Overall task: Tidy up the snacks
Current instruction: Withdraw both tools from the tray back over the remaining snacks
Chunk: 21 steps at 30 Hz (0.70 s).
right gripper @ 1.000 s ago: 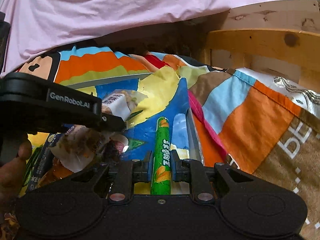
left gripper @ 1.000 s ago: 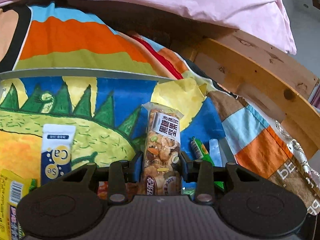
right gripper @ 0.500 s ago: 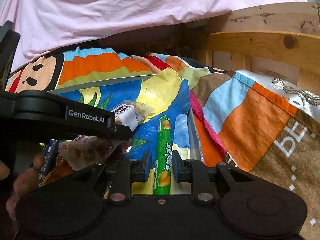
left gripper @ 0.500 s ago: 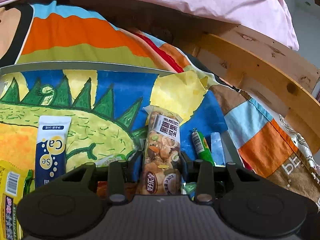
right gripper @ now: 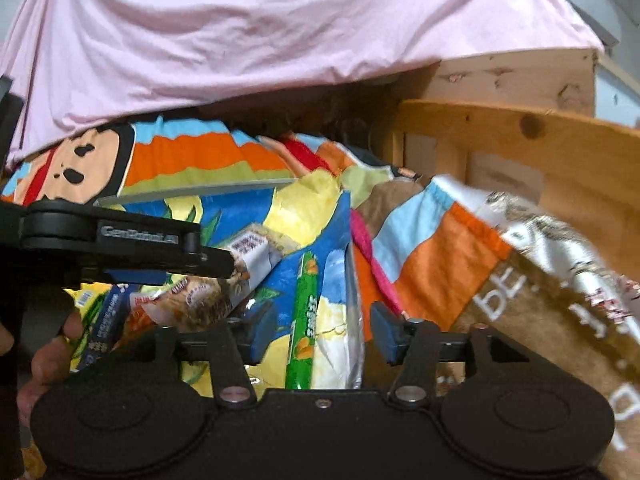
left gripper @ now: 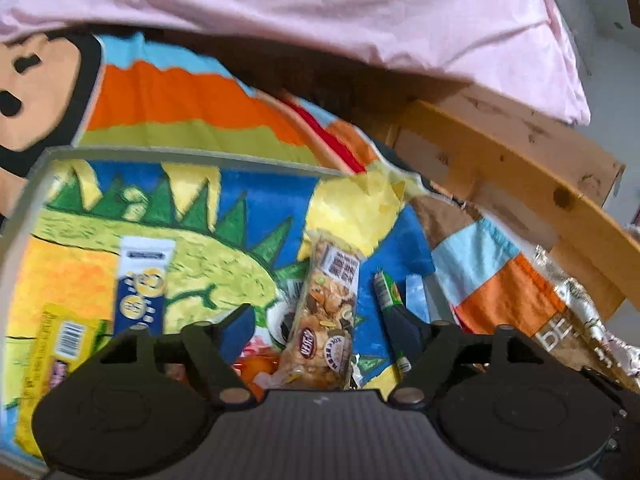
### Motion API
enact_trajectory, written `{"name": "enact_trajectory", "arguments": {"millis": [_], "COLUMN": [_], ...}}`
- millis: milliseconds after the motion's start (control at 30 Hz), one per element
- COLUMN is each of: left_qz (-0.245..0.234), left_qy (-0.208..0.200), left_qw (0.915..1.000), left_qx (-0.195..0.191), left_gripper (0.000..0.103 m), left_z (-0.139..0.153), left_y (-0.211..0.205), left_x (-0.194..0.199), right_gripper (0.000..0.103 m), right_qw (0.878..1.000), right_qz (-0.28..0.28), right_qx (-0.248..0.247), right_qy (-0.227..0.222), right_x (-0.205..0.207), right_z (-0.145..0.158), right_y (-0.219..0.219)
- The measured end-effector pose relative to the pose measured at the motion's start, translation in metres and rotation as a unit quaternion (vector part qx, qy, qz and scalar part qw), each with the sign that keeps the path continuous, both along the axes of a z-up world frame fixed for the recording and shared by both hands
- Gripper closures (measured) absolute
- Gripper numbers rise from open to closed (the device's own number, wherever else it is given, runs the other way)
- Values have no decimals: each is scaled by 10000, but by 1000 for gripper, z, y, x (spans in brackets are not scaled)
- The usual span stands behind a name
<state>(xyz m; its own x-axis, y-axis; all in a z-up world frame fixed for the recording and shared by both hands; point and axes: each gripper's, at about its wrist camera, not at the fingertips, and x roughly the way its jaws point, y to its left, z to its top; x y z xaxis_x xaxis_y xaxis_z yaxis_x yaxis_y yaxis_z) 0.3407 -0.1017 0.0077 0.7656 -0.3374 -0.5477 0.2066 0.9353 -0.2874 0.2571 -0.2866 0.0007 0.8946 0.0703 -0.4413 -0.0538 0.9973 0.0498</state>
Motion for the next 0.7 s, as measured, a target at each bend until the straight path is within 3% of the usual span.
{"name": "enact_trajectory", "arguments": {"millis": [267, 533, 700], "left_qz": [282, 494, 530], "left_qy": [-280, -572, -634], "left_qw": [9992, 9968, 9960], "left_qx": [29, 256, 351], "left_gripper": [12, 1, 1], "left_z": [29, 53, 61], "left_y": [22, 38, 44], "left_x": [-40, -91, -122], "right_gripper": [28, 3, 1], "right_qw": [9994, 9973, 9963], "right_qz": [48, 134, 118], "right_qx": [-3, 116, 131], "right_qy": [-342, -709, -845], "right_x": [-36, -80, -110], "right_z": [30, 64, 79], "right_y": [-2, -1, 3]}}
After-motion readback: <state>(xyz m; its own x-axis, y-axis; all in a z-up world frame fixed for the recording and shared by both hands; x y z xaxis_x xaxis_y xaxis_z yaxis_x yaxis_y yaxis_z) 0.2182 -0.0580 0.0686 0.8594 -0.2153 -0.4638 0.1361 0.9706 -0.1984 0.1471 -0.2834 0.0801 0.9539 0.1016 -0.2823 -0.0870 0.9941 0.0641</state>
